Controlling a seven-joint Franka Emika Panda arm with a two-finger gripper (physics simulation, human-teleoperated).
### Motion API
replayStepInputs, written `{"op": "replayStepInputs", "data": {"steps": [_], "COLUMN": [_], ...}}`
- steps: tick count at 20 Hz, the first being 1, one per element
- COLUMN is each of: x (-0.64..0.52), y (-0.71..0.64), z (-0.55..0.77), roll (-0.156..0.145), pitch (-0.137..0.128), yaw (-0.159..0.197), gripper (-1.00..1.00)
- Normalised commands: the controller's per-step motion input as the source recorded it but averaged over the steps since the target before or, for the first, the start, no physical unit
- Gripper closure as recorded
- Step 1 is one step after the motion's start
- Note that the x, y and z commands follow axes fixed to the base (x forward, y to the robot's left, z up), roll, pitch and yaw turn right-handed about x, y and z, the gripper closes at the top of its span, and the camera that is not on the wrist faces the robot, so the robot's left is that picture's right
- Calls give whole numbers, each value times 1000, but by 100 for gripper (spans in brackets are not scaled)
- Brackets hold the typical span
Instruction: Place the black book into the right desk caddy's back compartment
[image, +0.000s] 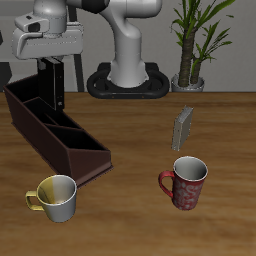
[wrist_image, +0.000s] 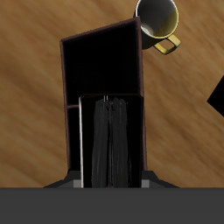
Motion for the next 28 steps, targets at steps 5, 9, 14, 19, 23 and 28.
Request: {"op": "replayStepInputs", "data": {"steps": [5,9,14,19,23,28], "x": [40,-31,-75,-40,-21,24], "y": [102,-65,-208,-100,-169,-144], "z": [-203,-144,-158,-111,-99,-72], "roll": [25,-16,-28,-9,-34,-22], "pitch": [29,23,21,23,6,3], "yaw": [11,-13,-24,-13,-1,-1], "gripper": [100,100,100,100,100,100]}}
